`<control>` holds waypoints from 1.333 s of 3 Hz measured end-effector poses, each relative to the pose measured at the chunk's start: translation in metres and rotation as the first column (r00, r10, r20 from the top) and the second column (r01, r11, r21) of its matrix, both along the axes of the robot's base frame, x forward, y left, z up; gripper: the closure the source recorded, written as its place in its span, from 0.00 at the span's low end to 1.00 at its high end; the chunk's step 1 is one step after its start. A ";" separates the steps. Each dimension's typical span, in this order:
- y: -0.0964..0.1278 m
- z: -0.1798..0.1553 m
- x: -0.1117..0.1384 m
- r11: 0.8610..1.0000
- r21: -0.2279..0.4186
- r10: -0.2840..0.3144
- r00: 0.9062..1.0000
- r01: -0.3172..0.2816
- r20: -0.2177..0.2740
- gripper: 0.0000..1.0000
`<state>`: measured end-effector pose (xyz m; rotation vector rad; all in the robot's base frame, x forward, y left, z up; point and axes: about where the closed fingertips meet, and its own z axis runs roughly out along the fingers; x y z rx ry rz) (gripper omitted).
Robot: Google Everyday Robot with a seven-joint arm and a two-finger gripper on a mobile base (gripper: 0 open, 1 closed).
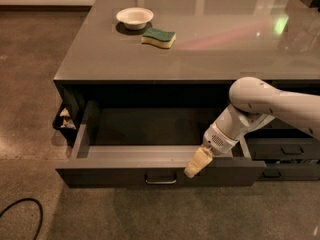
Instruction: Open top drawer
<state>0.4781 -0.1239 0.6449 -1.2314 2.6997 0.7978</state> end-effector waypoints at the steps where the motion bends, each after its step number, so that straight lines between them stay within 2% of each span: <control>1: 0.001 0.001 -0.003 1.000 -0.001 0.003 1.000 -0.003 -0.004 0.62; 2: 0.002 0.003 -0.007 1.000 -0.002 0.010 1.000 -0.010 -0.018 0.59; 3: 0.001 0.004 -0.014 1.000 -0.005 0.016 0.999 -0.016 -0.043 0.40; 4: 0.001 0.006 -0.018 1.000 -0.007 0.016 0.998 -0.017 -0.057 0.17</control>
Offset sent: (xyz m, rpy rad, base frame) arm -0.0443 -0.0116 0.0191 -0.0122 0.1336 0.0659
